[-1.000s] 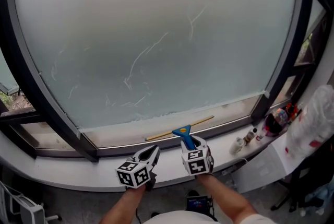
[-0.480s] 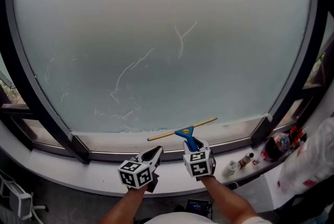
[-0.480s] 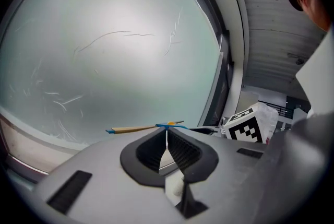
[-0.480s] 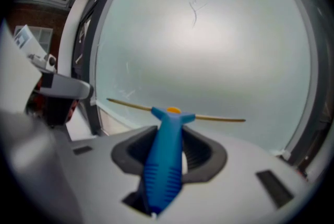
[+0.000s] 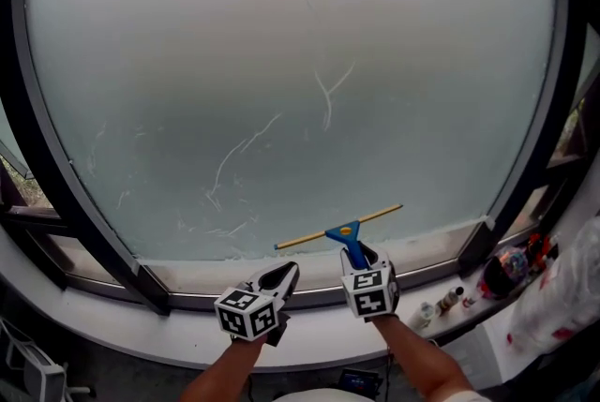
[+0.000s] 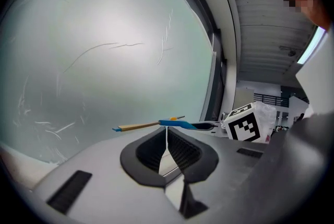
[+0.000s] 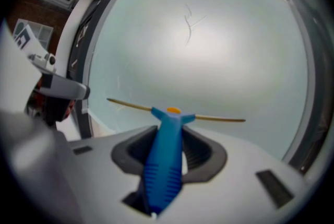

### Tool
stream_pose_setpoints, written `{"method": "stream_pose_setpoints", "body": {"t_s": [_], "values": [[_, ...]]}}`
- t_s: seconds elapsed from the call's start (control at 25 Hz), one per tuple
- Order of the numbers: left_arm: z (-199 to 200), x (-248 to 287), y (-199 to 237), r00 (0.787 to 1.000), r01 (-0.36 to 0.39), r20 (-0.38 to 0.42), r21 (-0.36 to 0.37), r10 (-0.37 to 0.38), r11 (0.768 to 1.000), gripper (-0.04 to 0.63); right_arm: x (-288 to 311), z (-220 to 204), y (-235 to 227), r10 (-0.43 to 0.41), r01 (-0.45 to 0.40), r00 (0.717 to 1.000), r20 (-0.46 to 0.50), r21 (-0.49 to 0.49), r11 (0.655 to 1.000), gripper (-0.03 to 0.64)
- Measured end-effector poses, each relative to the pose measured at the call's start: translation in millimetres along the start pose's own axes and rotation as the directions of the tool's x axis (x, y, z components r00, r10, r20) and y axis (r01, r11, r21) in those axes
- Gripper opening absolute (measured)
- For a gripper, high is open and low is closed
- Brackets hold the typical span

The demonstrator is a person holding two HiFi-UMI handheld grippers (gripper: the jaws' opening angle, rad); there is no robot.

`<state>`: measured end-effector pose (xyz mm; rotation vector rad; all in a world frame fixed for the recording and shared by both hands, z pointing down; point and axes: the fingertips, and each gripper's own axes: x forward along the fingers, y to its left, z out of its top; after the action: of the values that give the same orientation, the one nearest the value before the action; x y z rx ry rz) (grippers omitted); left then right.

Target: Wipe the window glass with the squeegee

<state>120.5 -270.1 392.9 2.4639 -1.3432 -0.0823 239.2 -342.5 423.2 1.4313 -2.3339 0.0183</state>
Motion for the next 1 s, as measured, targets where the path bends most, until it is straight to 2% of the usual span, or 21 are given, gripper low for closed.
{"method": "stream_pose_setpoints", "body": {"t_s": [0.16, 0.36, 0.56, 0.72, 1.0], "values": [[16, -7, 2, 0.999, 0.037, -0.006, 0.035, -0.037, 0.999, 0.034, -3, 16, 2, -0.038, 0.037, 0.999, 0.017, 0.007, 0.999, 0.155], [27, -9, 1, 0.998, 0.057, -0.002, 0.062, -0.057, 0.996, 0.034, -5, 30, 7, -0.046, 0.046, 0.998, 0.040, -0.009, 0.999, 0.155], [68, 1, -7, 0.996, 0.060, 0.060, 0.115, -0.067, 0.992, 0.034, -10, 88, -19, -0.074, 0.080, 0.986, 0.150, -0.036, 0.996, 0.155], [118, 14, -21, 0.988, 0.065, 0.124, 0.179, -0.088, 0.982, 0.034, -23, 157, -47, -0.112, 0.137, 0.950, 0.291, -0.069, 0.988, 0.155], [216, 28, -51, 0.961, 0.046, 0.243, 0.332, -0.133, 0.942, 0.034, -54, 283, -84, -0.139, 0.199, 0.853, 0.503, -0.066, 0.978, 0.155]]}}
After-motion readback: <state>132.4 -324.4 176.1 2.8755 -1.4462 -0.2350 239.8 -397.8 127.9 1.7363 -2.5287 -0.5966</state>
